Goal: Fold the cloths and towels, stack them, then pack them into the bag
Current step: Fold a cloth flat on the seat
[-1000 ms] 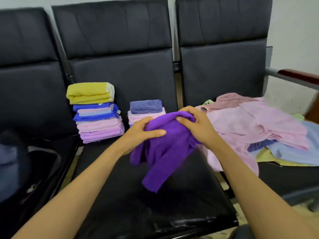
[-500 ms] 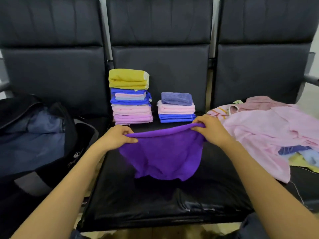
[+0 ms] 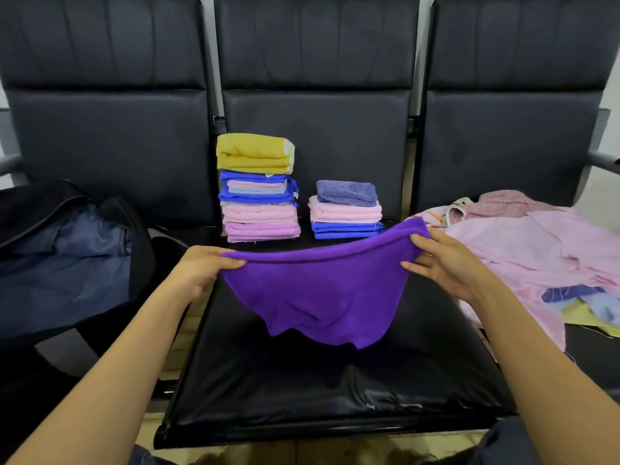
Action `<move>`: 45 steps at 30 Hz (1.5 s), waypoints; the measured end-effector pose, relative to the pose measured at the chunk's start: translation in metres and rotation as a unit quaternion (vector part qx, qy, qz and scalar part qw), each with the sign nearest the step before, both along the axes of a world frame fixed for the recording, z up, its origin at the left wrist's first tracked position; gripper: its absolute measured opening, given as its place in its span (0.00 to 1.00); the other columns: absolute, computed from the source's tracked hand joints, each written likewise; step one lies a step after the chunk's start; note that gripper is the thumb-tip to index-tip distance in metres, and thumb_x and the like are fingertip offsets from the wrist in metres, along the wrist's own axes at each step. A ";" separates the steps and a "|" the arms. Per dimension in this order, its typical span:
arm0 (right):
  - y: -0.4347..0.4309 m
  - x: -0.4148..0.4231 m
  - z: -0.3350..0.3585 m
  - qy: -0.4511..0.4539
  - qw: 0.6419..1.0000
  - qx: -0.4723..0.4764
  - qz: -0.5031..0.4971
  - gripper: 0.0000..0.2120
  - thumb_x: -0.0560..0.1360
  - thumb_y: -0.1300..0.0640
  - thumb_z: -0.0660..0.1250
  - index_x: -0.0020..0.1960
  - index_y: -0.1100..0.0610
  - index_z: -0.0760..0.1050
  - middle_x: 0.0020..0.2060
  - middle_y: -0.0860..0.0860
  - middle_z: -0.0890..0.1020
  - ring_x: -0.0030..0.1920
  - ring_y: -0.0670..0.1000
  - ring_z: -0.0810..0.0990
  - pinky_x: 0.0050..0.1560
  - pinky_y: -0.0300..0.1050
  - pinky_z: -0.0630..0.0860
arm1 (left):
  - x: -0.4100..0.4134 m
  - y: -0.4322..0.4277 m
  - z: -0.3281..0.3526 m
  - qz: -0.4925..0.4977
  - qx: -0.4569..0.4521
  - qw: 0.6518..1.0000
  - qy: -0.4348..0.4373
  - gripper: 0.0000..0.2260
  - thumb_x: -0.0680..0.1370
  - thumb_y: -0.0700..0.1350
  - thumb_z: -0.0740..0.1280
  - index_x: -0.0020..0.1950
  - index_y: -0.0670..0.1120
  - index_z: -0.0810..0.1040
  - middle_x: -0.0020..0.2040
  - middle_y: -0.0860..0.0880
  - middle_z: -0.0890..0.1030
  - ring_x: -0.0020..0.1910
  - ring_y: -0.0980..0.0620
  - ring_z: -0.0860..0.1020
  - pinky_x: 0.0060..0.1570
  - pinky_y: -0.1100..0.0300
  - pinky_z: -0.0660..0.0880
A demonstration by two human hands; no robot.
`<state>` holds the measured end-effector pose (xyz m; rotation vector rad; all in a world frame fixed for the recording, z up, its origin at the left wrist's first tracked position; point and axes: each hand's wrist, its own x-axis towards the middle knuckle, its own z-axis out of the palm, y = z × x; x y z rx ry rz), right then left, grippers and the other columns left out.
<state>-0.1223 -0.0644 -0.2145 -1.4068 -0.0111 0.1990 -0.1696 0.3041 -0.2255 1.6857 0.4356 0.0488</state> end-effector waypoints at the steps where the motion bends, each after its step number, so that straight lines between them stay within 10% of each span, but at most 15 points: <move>1: 0.001 -0.001 0.001 0.004 1.000 -0.001 0.014 0.08 0.79 0.59 0.63 0.56 0.53 0.76 0.46 0.51 0.82 0.44 0.49 0.83 0.37 0.42 0.81 | 0.000 0.000 -0.002 0.003 0.043 0.999 0.005 0.06 0.71 0.35 0.73 0.47 0.39 0.82 0.32 0.49 0.82 0.28 0.58 0.80 0.26 0.72 0.72; 8: -0.001 -0.001 0.013 0.035 0.997 0.031 0.059 0.06 0.79 0.58 0.62 0.52 0.57 0.76 0.38 0.50 0.84 0.34 0.44 0.82 0.31 0.37 0.79 | 0.002 0.002 0.010 -0.031 -0.226 0.974 0.004 0.04 0.75 0.46 0.70 0.48 0.46 0.79 0.33 0.52 0.79 0.27 0.59 0.72 0.21 0.69 0.63; 11: -0.006 0.005 0.009 0.082 0.993 -0.048 0.068 0.05 0.78 0.59 0.64 0.52 0.56 0.77 0.40 0.50 0.84 0.35 0.44 0.83 0.29 0.38 0.79 | 0.010 0.007 0.000 -0.045 0.052 0.998 0.006 0.09 0.77 0.49 0.68 0.49 0.44 0.81 0.29 0.52 0.76 0.24 0.57 0.71 0.23 0.66 0.62; 13: -0.008 0.011 0.000 0.098 0.983 -0.138 0.068 0.06 0.78 0.59 0.64 0.54 0.55 0.77 0.46 0.51 0.84 0.44 0.48 0.83 0.36 0.43 0.81 | 0.019 0.013 -0.012 -0.035 0.338 0.939 0.053 0.13 0.78 0.55 0.65 0.48 0.46 0.81 0.35 0.49 0.79 0.35 0.50 0.77 0.35 0.59 0.70; 15: -0.005 0.016 -0.008 0.088 0.963 -0.252 0.041 0.06 0.79 0.58 0.64 0.55 0.55 0.77 0.50 0.52 0.81 0.48 0.52 0.80 0.38 0.43 0.79 | 0.025 0.010 -0.017 -0.041 0.389 0.917 0.082 0.16 0.79 0.57 0.61 0.48 0.46 0.80 0.38 0.45 0.80 0.36 0.47 0.79 0.36 0.59 0.73; 18: 0.002 0.026 -0.015 0.105 0.960 -0.260 -0.002 0.09 0.80 0.58 0.62 0.59 0.55 0.74 0.48 0.54 0.79 0.37 0.51 0.79 0.30 0.40 0.78 | 0.031 -0.006 -0.017 -0.035 0.054 0.998 0.028 0.12 0.82 0.50 0.60 0.58 0.43 0.75 0.45 0.43 0.80 0.26 0.49 0.81 0.25 0.60 0.77; 20: 0.009 0.033 -0.019 0.121 0.969 -0.215 -0.003 0.10 0.81 0.59 0.59 0.62 0.57 0.72 0.50 0.56 0.79 0.35 0.52 0.82 0.30 0.41 0.81 | 0.036 -0.015 -0.016 -0.020 -0.075 0.996 -0.030 0.13 0.83 0.48 0.58 0.64 0.44 0.72 0.56 0.45 0.79 0.35 0.49 0.83 0.34 0.59 0.81; 24: 0.030 0.046 -0.016 -0.024 0.996 -0.067 -0.054 0.11 0.81 0.66 0.54 0.54 0.57 0.74 0.50 0.54 0.80 0.51 0.49 0.79 0.60 0.49 0.77 | 0.045 -0.029 -0.007 0.006 -0.125 0.968 -0.219 0.10 0.83 0.46 0.57 0.56 0.49 0.77 0.55 0.50 0.81 0.53 0.52 0.81 0.50 0.65 0.76; 32: 0.029 0.042 0.007 -0.169 0.964 0.181 -0.100 0.16 0.80 0.69 0.52 0.45 0.55 0.74 0.39 0.47 0.83 0.44 0.43 0.81 0.54 0.37 0.76 | 0.031 -0.021 0.018 -0.024 -0.168 0.909 -0.380 0.12 0.84 0.42 0.54 0.56 0.42 0.76 0.52 0.51 0.84 0.56 0.55 0.80 0.56 0.65 0.75; 35: 0.019 0.039 0.002 -0.155 0.975 0.075 -0.139 0.14 0.79 0.68 0.55 0.42 0.56 0.74 0.34 0.49 0.81 0.35 0.43 0.82 0.39 0.35 0.79 | 0.019 -0.023 0.015 -0.021 -0.120 0.938 -0.325 0.11 0.83 0.42 0.55 0.53 0.44 0.78 0.45 0.54 0.85 0.50 0.57 0.82 0.46 0.68 0.77; 39: 0.002 0.028 -0.006 -0.062 0.958 -0.277 -0.030 0.06 0.80 0.62 0.57 0.47 0.60 0.72 0.31 0.57 0.78 0.22 0.47 0.78 0.22 0.37 0.70 | 0.011 0.001 0.001 -0.031 0.166 0.967 -0.193 0.11 0.82 0.51 0.60 0.45 0.52 0.80 0.31 0.46 0.83 0.32 0.46 0.83 0.45 0.58 0.76; 45: -0.016 0.015 -0.025 0.135 0.846 -0.463 0.227 0.07 0.82 0.58 0.57 0.53 0.60 0.71 0.28 0.55 0.81 0.25 0.49 0.80 0.27 0.38 0.74 | 0.008 0.004 -0.030 -0.175 0.299 0.935 0.075 0.16 0.82 0.50 0.59 0.53 0.37 0.76 0.32 0.39 0.78 0.18 0.51 0.74 0.22 0.64 0.71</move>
